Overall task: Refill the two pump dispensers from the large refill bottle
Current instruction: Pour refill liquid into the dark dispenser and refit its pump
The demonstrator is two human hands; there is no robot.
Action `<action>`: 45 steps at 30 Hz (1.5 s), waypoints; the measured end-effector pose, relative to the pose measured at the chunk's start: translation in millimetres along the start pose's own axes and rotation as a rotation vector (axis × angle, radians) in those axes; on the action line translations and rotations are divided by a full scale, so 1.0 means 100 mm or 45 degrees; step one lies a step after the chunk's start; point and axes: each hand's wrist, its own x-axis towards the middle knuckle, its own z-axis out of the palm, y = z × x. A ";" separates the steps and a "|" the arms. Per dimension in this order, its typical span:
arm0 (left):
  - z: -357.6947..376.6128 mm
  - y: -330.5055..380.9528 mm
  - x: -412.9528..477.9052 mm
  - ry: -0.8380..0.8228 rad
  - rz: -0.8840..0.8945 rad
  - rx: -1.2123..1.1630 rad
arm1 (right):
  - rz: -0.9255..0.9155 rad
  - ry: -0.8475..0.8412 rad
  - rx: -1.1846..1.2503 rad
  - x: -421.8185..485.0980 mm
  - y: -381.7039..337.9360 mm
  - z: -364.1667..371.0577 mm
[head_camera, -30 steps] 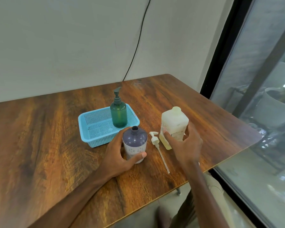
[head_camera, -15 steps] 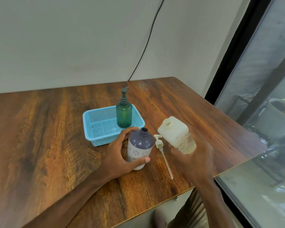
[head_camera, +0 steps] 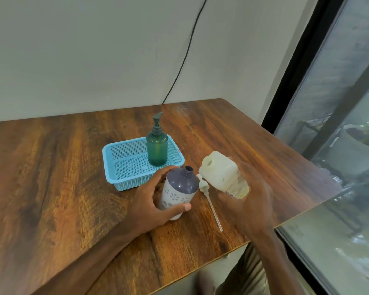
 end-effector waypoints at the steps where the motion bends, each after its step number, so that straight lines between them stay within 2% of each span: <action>1: 0.00 0.00 0.00 -0.003 0.002 0.005 | -0.011 0.001 -0.002 0.00 0.00 -0.01; 12: -0.01 0.03 0.01 -0.005 0.090 0.041 | -0.226 -0.006 -0.039 0.03 -0.07 -0.12; 23: 0.00 0.08 0.01 -0.017 0.146 0.049 | -0.233 -0.027 -0.076 0.05 0.02 -0.10; 45: 0.00 0.04 0.00 -0.051 0.147 0.069 | -0.399 -0.108 -0.177 0.19 0.05 -0.27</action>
